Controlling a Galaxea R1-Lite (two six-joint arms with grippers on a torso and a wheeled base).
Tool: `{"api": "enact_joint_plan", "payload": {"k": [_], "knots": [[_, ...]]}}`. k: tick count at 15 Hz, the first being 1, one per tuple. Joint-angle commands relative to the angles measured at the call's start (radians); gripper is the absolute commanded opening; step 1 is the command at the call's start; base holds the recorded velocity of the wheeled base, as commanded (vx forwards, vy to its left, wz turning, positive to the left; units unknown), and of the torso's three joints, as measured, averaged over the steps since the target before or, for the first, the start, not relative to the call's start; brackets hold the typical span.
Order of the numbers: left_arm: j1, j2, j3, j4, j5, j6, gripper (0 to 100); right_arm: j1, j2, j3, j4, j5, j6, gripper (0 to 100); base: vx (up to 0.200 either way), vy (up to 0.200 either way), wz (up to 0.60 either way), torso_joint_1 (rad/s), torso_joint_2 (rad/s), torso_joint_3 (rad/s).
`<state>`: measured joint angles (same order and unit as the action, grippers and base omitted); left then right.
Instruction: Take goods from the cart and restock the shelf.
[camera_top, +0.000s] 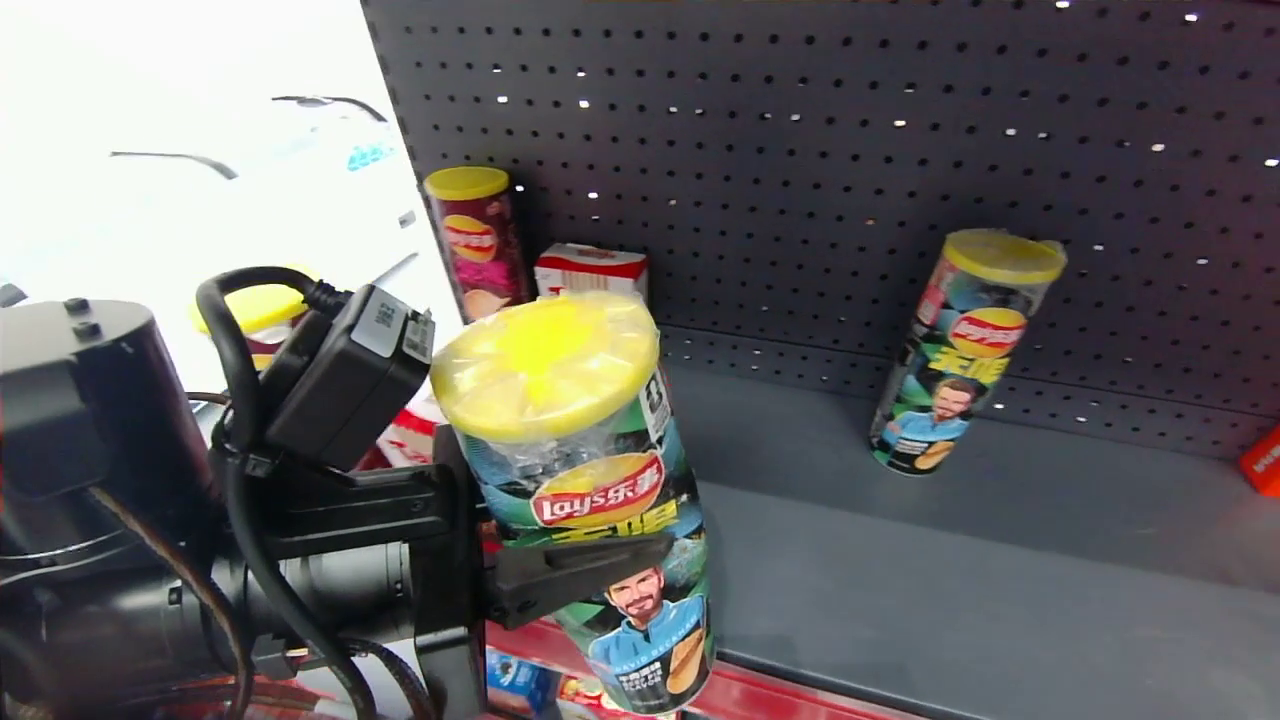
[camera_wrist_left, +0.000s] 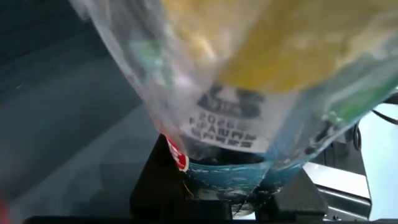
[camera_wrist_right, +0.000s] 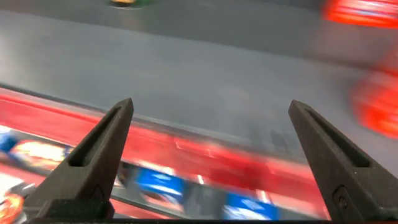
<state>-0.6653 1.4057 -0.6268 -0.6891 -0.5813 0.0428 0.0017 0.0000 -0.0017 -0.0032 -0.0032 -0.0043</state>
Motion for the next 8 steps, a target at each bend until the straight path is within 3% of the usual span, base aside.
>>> {"api": "enact_joint_plan", "payload": {"k": [1,8], "knots": [[0.0,0.001,-0.001,0.0,0.0,0.0,0,0.0,0.0,0.0,0.0,0.0,0.0,100,0.0,0.0,-0.6,0.002,0.0,-0.002],[0.015,-0.005,0.009,0.0,0.001,0.0,0,0.0,0.0,0.0,0.0,0.0,0.0,100,0.0,0.0,0.0,0.0,0.0,0.0]]}}
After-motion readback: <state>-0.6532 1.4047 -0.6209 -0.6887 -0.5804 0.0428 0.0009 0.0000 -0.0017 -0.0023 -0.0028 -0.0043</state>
